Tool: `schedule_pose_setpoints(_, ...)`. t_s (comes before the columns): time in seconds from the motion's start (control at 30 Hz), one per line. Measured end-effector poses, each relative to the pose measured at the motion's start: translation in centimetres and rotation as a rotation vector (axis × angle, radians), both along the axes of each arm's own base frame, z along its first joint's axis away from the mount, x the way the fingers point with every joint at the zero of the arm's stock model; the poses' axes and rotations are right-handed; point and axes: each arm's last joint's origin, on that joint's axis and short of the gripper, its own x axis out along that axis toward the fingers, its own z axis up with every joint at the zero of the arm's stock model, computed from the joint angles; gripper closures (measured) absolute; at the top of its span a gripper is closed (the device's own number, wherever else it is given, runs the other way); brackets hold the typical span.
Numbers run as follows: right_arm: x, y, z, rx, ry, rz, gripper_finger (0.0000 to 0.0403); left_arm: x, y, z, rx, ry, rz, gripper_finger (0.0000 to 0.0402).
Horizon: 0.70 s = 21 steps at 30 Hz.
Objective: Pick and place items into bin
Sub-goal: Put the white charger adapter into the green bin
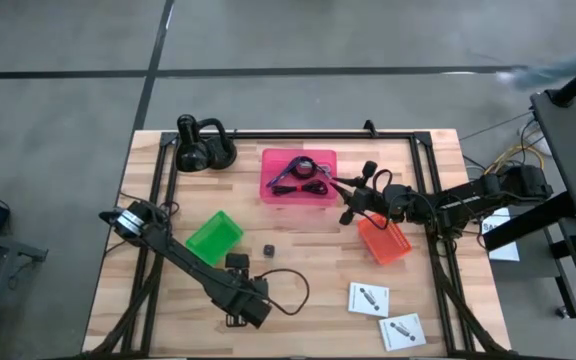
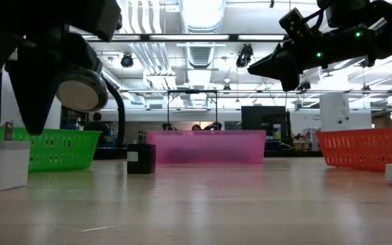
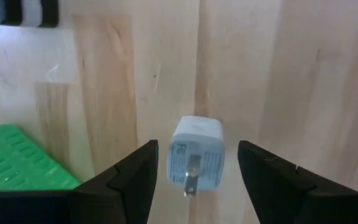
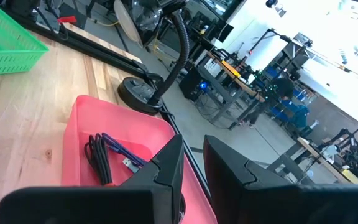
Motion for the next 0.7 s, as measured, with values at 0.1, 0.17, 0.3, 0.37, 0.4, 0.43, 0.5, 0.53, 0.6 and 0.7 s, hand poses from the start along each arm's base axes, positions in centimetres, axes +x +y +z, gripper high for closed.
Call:
schedule_pose_setpoints(0.1,0.0,0.0,0.0,-0.001,0.001,0.000,0.0351,-0.2,0.1,-0.4,0.007,0.010,-0.001,0.0197)
schedule_pose_setpoints(0.17,0.0,0.0,0.0,-0.002,0.001,0.000,0.0351,-0.4,0.3,-0.8,0.016,0.022,-0.001,0.0197)
schedule_pose_setpoints(0.3,0.0,0.0,0.0,-0.001,0.001,0.000,0.0351,-0.5,0.3,-1.8,0.006,0.005,0.006,0.0197)
schedule_pose_setpoints(0.37,0.0,0.0,0.0,-0.001,0.001,0.000,0.0351,-0.5,0.3,-2.2,-0.001,-0.006,0.002,0.0197)
schedule_pose_setpoints(0.4,0.0,0.0,0.0,-0.001,0.001,0.000,0.0351,-0.4,0.3,-2.3,-0.004,-0.011,0.001,0.0197)
schedule_pose_setpoints(0.43,0.0,0.0,0.0,-0.001,0.001,0.000,0.0351,-0.4,0.3,-2.3,-0.006,-0.015,0.002,0.0197)
schedule_pose_setpoints(0.5,0.0,0.0,0.0,-0.001,0.001,0.000,0.0351,-0.4,0.3,-2.3,-0.007,-0.016,0.003,0.0197)
schedule_pose_setpoints(0.53,0.0,0.0,0.0,-0.001,0.001,0.000,0.0351,-0.4,0.3,-2.3,-0.008,-0.017,0.008,0.0197)
schedule_pose_setpoints(0.6,0.0,0.0,0.0,-0.001,0.000,0.000,0.0351,-0.4,0.3,-2.3,-0.008,-0.017,0.008,0.0197)
schedule_pose_setpoints(0.7,0.0,0.0,0.0,-0.001,0.001,0.000,0.0351,-0.4,0.3,-2.4,-0.008,-0.014,0.007,0.0197)
